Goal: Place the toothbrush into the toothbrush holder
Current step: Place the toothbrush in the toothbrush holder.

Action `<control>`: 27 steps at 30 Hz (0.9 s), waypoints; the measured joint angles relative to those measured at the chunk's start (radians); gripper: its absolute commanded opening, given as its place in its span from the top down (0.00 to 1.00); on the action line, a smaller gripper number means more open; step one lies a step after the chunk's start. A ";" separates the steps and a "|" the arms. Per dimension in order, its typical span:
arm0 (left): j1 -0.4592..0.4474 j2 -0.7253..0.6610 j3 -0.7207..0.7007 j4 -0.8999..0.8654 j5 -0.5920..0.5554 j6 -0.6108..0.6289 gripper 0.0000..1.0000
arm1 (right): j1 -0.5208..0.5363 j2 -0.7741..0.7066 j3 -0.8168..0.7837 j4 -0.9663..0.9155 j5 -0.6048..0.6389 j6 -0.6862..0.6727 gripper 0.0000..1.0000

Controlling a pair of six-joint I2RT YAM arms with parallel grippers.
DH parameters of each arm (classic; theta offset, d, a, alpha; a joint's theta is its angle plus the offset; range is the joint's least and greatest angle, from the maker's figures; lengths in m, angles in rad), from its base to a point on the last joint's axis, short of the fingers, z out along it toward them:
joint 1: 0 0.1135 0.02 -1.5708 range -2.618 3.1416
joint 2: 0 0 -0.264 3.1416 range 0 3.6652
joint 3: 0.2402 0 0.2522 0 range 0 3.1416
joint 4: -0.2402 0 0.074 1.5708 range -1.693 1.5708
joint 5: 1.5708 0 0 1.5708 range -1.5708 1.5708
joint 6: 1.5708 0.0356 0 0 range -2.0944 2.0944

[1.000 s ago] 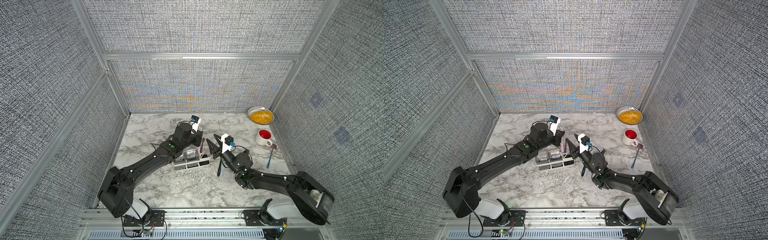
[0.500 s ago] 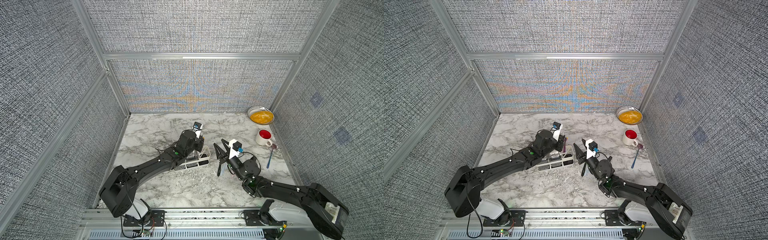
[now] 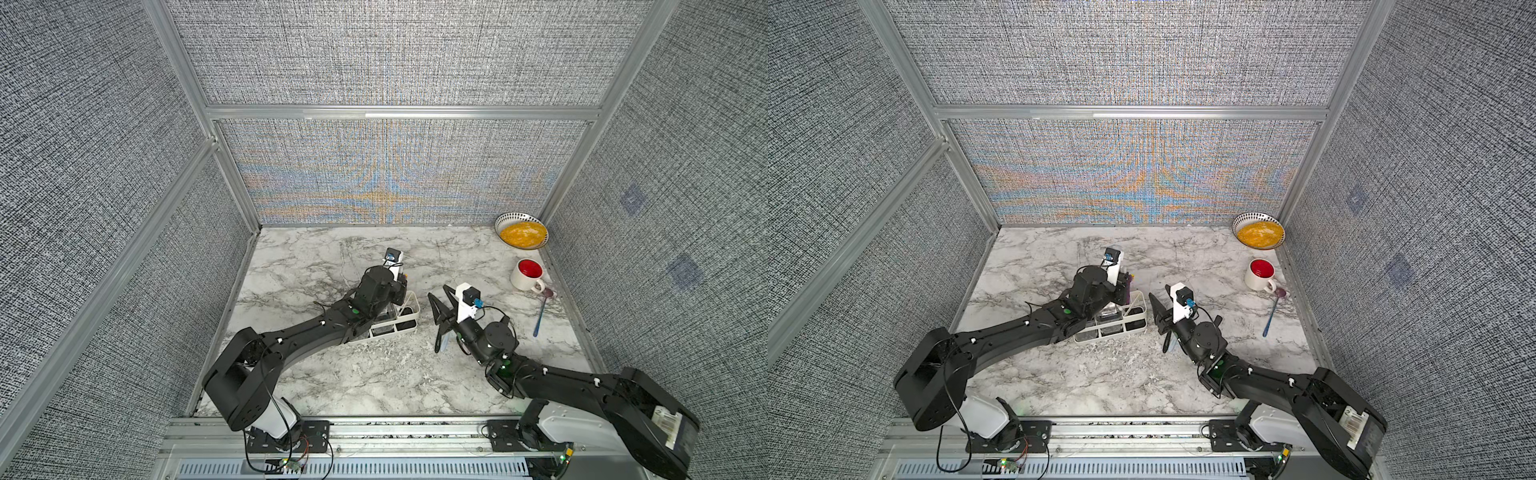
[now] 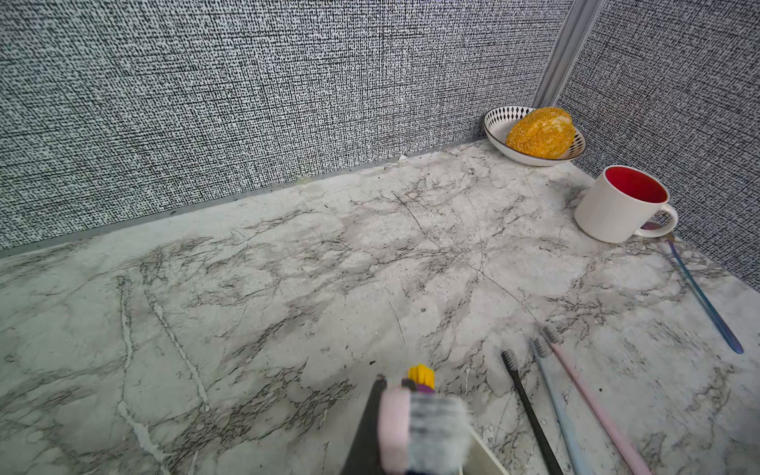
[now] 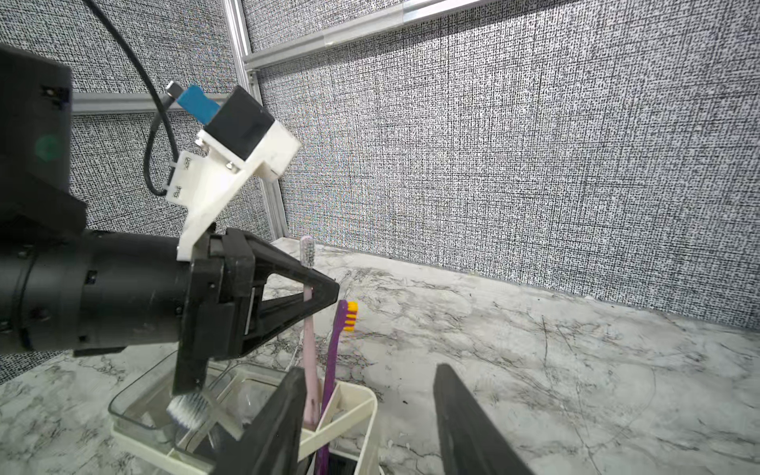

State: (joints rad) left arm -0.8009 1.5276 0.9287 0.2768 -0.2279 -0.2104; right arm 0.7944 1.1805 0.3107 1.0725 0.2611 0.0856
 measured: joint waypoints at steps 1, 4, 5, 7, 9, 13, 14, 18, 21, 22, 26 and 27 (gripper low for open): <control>-0.001 0.002 -0.003 0.008 -0.002 -0.007 1.00 | 0.000 -0.003 -0.002 -0.002 0.001 0.000 0.47; -0.003 0.010 -0.005 0.036 -0.007 -0.007 1.00 | 0.001 -0.009 -0.007 -0.008 0.008 0.000 0.47; -0.004 0.014 -0.005 0.043 -0.008 -0.008 1.00 | 0.003 -0.010 -0.008 -0.010 0.012 0.000 0.47; -0.008 0.021 -0.005 0.061 -0.009 -0.010 1.00 | 0.003 -0.012 -0.009 -0.013 0.018 0.002 0.47; -0.012 0.030 -0.005 0.071 -0.014 -0.010 1.00 | 0.003 -0.012 -0.010 -0.014 0.018 0.003 0.47; -0.022 0.043 -0.001 0.085 -0.034 -0.003 1.00 | 0.003 -0.016 -0.011 -0.022 0.023 0.003 0.47; -0.023 0.043 0.000 0.085 -0.035 0.002 1.00 | 0.003 -0.018 -0.012 -0.026 0.023 0.002 0.47; -0.024 0.047 0.006 0.083 -0.051 0.013 1.00 | 0.003 -0.023 -0.016 -0.035 0.029 -0.001 0.47; -0.027 0.054 0.024 0.060 -0.060 0.023 0.99 | 0.003 -0.023 -0.016 -0.036 0.030 -0.001 0.47; -0.027 0.058 0.033 0.048 -0.060 0.027 1.00 | 0.003 -0.023 -0.017 -0.036 0.030 -0.001 0.47; -0.027 0.070 0.051 0.032 -0.060 0.027 1.00 | 0.003 -0.023 -0.018 -0.036 0.037 -0.001 0.47; -0.027 0.073 0.053 0.032 -0.060 0.027 1.00 | 0.003 -0.023 -0.018 -0.036 0.038 -0.001 0.47</control>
State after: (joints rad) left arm -0.8284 1.6009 0.9817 0.3092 -0.2882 -0.1837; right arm 0.7975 1.1572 0.2924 1.0367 0.2989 0.0845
